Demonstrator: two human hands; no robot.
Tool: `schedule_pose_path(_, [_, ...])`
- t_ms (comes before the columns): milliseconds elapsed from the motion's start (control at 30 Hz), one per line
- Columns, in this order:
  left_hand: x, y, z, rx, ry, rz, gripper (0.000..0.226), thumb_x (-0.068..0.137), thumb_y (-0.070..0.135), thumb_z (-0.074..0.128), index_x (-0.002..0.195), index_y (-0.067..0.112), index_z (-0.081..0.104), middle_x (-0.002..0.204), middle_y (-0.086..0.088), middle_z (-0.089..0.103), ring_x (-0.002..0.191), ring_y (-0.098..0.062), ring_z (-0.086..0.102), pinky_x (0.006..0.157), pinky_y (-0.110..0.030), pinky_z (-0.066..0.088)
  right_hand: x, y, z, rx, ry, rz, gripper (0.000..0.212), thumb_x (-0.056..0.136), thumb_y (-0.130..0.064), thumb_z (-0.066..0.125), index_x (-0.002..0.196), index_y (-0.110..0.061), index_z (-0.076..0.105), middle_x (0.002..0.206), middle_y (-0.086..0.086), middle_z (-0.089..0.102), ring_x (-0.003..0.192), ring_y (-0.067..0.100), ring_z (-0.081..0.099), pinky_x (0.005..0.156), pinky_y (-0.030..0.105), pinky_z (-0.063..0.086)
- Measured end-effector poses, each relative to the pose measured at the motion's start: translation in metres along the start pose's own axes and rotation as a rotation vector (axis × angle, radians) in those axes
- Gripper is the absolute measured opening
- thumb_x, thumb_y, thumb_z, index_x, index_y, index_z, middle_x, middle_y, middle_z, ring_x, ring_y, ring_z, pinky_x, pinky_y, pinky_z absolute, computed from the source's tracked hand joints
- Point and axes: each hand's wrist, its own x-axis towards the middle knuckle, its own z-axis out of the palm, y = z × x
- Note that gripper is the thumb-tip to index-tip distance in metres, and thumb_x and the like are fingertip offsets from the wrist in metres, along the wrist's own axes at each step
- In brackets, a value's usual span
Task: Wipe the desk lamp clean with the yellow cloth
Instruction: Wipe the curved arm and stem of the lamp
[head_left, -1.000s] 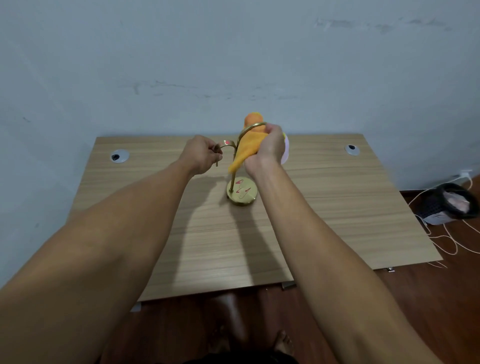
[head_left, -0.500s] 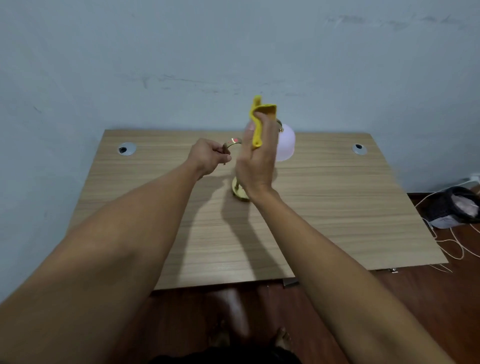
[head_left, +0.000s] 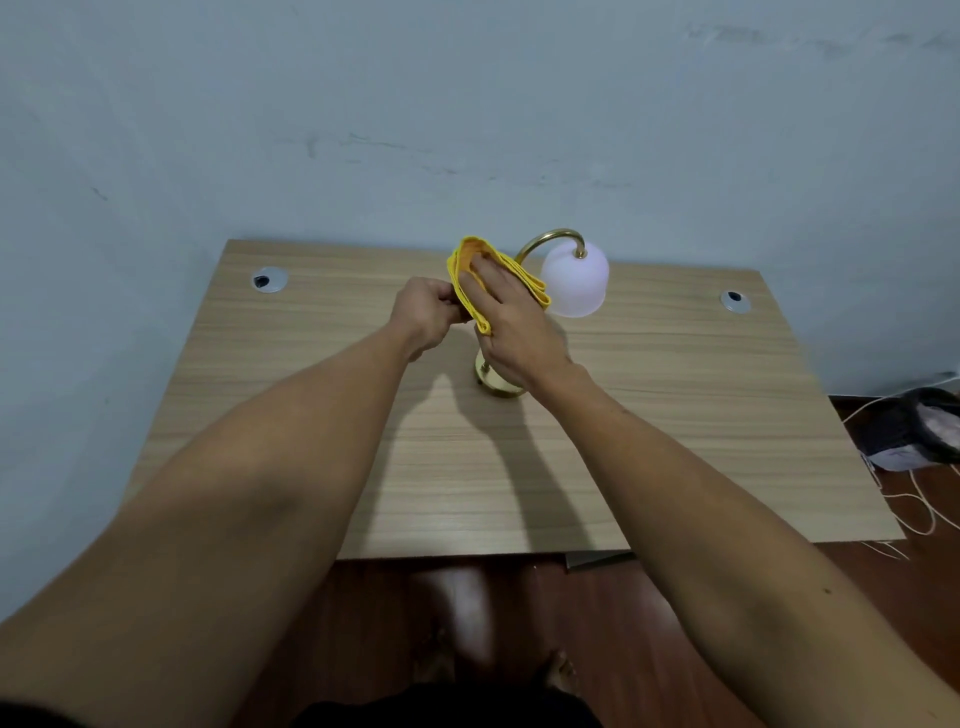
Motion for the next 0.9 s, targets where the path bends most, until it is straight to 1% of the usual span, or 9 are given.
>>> schedule_pose_path(100, [0.004, -0.002, -0.002, 0.018, -0.013, -0.009, 0.019, 0.091, -0.006, 0.062, 0.104, -0.001, 0.075, 0.087, -0.008, 0.071, 0.059, 0.008, 0.063, 0.054, -0.004, 0.042, 0.0, 0.005, -0.008, 0.013, -0.032, -0.04, 0.064, 0.079, 0.008, 0.056, 0.143, 0.001, 0.052, 0.15, 0.02, 0.049, 0.141, 0.04, 0.043, 0.118, 0.047, 0.035])
schedule_pose_path(167, [0.006, -0.004, -0.002, 0.002, -0.02, -0.013, 0.018, 0.089, -0.002, 0.068, 0.104, 0.002, 0.076, 0.093, -0.009, 0.074, 0.079, -0.005, 0.068, 0.062, -0.007, 0.046, -0.001, 0.008, -0.015, 0.014, -0.021, -0.036, 0.063, 0.077, 0.008, 0.056, 0.14, 0.002, 0.056, 0.145, 0.02, 0.054, 0.137, 0.041, 0.048, 0.115, 0.047, 0.039])
schedule_pose_path(200, [0.007, -0.006, -0.002, -0.007, -0.021, -0.018, 0.019, 0.088, 0.001, 0.071, 0.105, 0.003, 0.077, 0.094, -0.009, 0.075, 0.08, -0.006, 0.066, 0.063, -0.008, 0.046, -0.002, 0.009, -0.019, 0.011, -0.006, -0.034, 0.061, 0.076, 0.008, 0.056, 0.137, 0.004, 0.058, 0.142, 0.021, 0.057, 0.133, 0.041, 0.052, 0.112, 0.046, 0.041])
schedule_pose_path(300, [0.01, -0.007, -0.002, -0.009, -0.004, -0.017, 0.02, 0.083, 0.007, 0.078, 0.103, 0.003, 0.078, 0.087, -0.004, 0.071, 0.063, 0.003, 0.056, 0.057, -0.008, 0.042, -0.003, 0.006, -0.023, -0.012, 0.042, -0.028, 0.052, 0.071, 0.008, 0.051, 0.121, 0.006, 0.066, 0.126, 0.021, 0.065, 0.116, 0.042, 0.06, 0.1, 0.045, 0.05])
schedule_pose_path(400, [0.009, -0.005, -0.002, 0.032, 0.001, -0.015, 0.015, 0.084, 0.005, 0.075, 0.097, 0.001, 0.078, 0.084, -0.006, 0.069, 0.069, -0.006, 0.058, 0.065, -0.016, 0.045, 0.007, -0.005, -0.02, -0.088, 0.012, -0.007, 0.043, 0.07, 0.005, 0.049, 0.109, 0.002, 0.067, 0.113, 0.018, 0.066, 0.099, 0.04, 0.059, 0.087, 0.049, 0.05])
schedule_pose_path(567, [0.007, -0.006, -0.004, 0.019, -0.019, -0.019, 0.012, 0.084, 0.003, 0.074, 0.091, 0.011, 0.078, 0.078, 0.0, 0.071, 0.066, 0.001, 0.06, 0.062, -0.014, 0.044, 0.004, 0.007, -0.023, -0.173, -0.045, -0.047, 0.059, 0.068, 0.008, 0.058, 0.125, -0.005, 0.065, 0.131, 0.018, 0.061, 0.114, 0.042, 0.056, 0.096, 0.046, 0.048])
schedule_pose_path(733, [0.007, -0.005, -0.004, 0.014, -0.01, -0.016, 0.015, 0.085, -0.005, 0.067, 0.093, 0.003, 0.076, 0.069, 0.003, 0.066, 0.045, 0.011, 0.053, 0.055, -0.007, 0.04, -0.001, -0.008, -0.016, -0.138, -0.034, 0.048, 0.059, 0.07, 0.011, 0.054, 0.128, 0.001, 0.061, 0.131, 0.023, 0.058, 0.114, 0.045, 0.054, 0.092, 0.05, 0.05])
schedule_pose_path(833, [0.007, -0.005, -0.006, 0.038, -0.021, -0.001, 0.019, 0.086, -0.007, 0.064, 0.096, 0.004, 0.077, 0.072, 0.004, 0.067, 0.046, 0.014, 0.054, 0.056, -0.006, 0.042, -0.003, 0.0, -0.021, -0.16, -0.092, -0.025, 0.073, 0.066, 0.015, 0.063, 0.136, -0.006, 0.058, 0.138, 0.022, 0.054, 0.121, 0.045, 0.051, 0.095, 0.049, 0.048])
schedule_pose_path(900, [0.01, -0.006, -0.006, 0.032, -0.03, 0.003, 0.017, 0.084, -0.002, 0.071, 0.099, 0.002, 0.078, 0.077, 0.001, 0.07, 0.05, 0.014, 0.055, 0.058, -0.007, 0.042, -0.003, 0.004, -0.025, -0.108, -0.075, 0.006, 0.071, 0.067, 0.017, 0.061, 0.134, -0.004, 0.059, 0.138, 0.019, 0.055, 0.124, 0.043, 0.051, 0.096, 0.049, 0.05])
